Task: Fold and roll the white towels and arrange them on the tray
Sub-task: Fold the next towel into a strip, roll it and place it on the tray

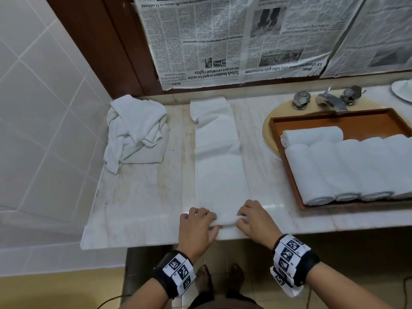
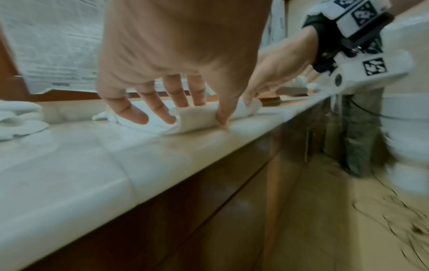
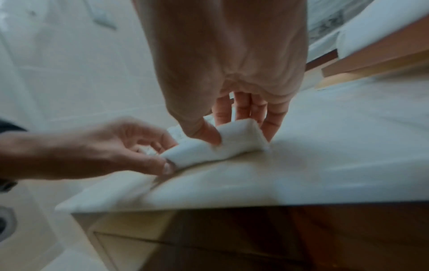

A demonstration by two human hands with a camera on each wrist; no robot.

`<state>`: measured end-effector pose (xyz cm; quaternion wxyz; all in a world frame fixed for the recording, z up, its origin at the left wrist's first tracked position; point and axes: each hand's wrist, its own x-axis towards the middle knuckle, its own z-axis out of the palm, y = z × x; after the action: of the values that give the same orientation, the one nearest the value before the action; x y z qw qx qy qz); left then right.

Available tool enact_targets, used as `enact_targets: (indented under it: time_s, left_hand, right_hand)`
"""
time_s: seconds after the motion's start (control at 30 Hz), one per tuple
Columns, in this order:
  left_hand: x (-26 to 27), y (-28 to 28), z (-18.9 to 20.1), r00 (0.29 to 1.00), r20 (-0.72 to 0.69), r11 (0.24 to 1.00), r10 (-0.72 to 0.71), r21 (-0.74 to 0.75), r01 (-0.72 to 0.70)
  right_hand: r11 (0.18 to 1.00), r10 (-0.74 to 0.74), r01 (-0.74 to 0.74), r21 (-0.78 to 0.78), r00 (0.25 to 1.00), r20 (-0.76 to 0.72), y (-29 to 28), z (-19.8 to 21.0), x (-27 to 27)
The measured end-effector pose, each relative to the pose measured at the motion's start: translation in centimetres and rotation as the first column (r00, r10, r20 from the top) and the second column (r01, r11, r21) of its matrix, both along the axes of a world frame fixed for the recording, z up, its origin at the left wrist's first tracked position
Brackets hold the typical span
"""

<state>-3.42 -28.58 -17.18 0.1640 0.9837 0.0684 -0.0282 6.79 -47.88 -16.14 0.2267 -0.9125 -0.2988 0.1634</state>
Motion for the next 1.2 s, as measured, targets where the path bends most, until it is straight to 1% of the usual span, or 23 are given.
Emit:
enact_targets:
  time_s: [0.03, 0.1, 0.13, 0.17, 0.27, 0.4, 0.47, 0.5, 0.57, 0.6, 0.63, 0.7, 0.77, 0.87, 0.93, 0.97, 1.0, 1.07, 1.13, 1.2]
  left_hand:
    - [0.2, 0.3, -0.1, 0.999, -0.023, 0.998, 0.024, -0.064, -0.025]
    - [0.6, 1.1, 0.0, 0.991, -0.12, 0.959, 0.066, -0.265, -0.096]
    - [0.8, 1.4, 0.2, 0.987, -0.14, 0.934, 0.079, -0.336, -0.122]
    - [1.0, 1.7, 0.2, 0.986, -0.139, 0.921, 0.09, -0.366, -0.135]
    - [1.3, 1.7, 0.5, 0.98, -0.123, 0.904, 0.157, -0.381, -0.193]
    - [1.2, 1.3, 0.7, 0.972, -0.104, 0.907, 0.209, -0.352, -0.233]
    - [1.1, 1.3, 0.6, 0.967, -0.106, 0.917, 0.231, -0.309, -0.253]
    - [1.1, 1.3, 0.6, 0.969, -0.088, 0.931, 0.231, -0.268, -0.246]
    - [0.9, 1.1, 0.2, 0.979, -0.009, 0.958, 0.204, -0.206, -0.201]
    - [0.8, 1.1, 0.0, 0.982, 0.027, 0.962, 0.185, -0.208, -0.175]
    - [0.6, 1.0, -0.1, 0.986, 0.054, 0.966, 0.158, -0.216, -0.143]
    - [0.1, 0.7, -0.6, 0.993, 0.083, 0.977, 0.083, -0.205, -0.064]
    - [-0.6, 0.3, -0.9, 0.996, 0.087, 0.984, 0.021, -0.179, -0.005]
    - [-1.0, 0.1, -0.8, 0.998, 0.051, 0.987, -0.03, -0.156, 0.037]
    - [-0.6, 0.3, -0.8, 0.999, 0.033, 0.994, -0.042, -0.103, 0.045]
    - [-0.2, 0.5, -0.6, 0.999, 0.02, 0.994, -0.036, -0.1, 0.038]
    - [0.3, 0.8, -0.3, 1.0, 0.008, 0.992, -0.019, -0.126, 0.02]
    - [1.0, 1.7, 0.5, 1.0, 0.002, 0.967, 0.03, -0.252, -0.029]
    - [1.4, 2.6, 0.9, 0.994, -0.024, 0.904, 0.109, -0.413, -0.109]
    - [1.6, 3.3, 1.0, 0.975, -0.1, 0.831, 0.199, -0.511, -0.222]
  right_hand:
    - [1.0, 0.006, -0.006, -0.019, 1.0, -0.029, -0.1, 0.3, 0.3]
    - [0.999, 0.004, -0.008, -0.045, 0.996, -0.085, -0.1, 0.8, 0.8]
    - [0.999, -0.007, 0.002, -0.04, 0.994, -0.109, -0.2, 1.1, 1.0]
    - [0.999, -0.022, 0.019, -0.029, 0.992, -0.128, -0.3, 1.2, 1.1]
    - [0.997, -0.072, 0.074, 0.008, 0.983, -0.17, -0.6, 1.2, 0.9]
    - [0.994, -0.1, 0.104, 0.025, 0.984, -0.145, -0.9, 0.8, 0.4]
    - [0.996, -0.085, 0.086, 0.023, 0.995, -0.052, -0.9, 0.6, 0.1]
    - [0.998, -0.059, 0.058, 0.007, 0.997, 0.04, -0.8, 0.4, 0.0]
    - [0.998, 0.022, -0.011, -0.058, 0.978, 0.206, -0.8, 0.0, -0.4]
    - [0.996, 0.063, -0.043, -0.08, 0.96, 0.274, -0.8, -0.2, -0.6]
    - [0.994, 0.097, -0.074, -0.087, 0.944, 0.315, -0.7, -0.3, -0.8]
    - [0.989, 0.148, -0.131, -0.073, 0.926, 0.346, -0.6, -0.4, -1.2]
    - [0.982, 0.185, -0.159, -0.104, 0.925, 0.331, -0.9, -0.1, -1.4]
    - [0.962, 0.224, -0.173, -0.211, 0.942, 0.25, -0.7, 0.4, -1.6]
    - [0.962, 0.214, -0.163, -0.221, 0.949, 0.23, -0.4, 0.3, -1.0]
    - [0.974, 0.177, -0.144, -0.176, 0.965, 0.191, -0.2, 0.2, -0.7]
    - [0.988, 0.122, -0.109, -0.109, 0.985, 0.12, 0.0, 0.3, -0.3]
    - [0.999, 0.037, -0.038, -0.036, 0.999, -0.032, 0.1, 0.9, 0.8]
    - [1.0, -0.014, 0.013, -0.005, 0.987, -0.162, 0.0, 1.5, 1.5]
    - [0.997, -0.062, 0.073, 0.038, 0.971, -0.23, -0.2, 1.6, 1.7]
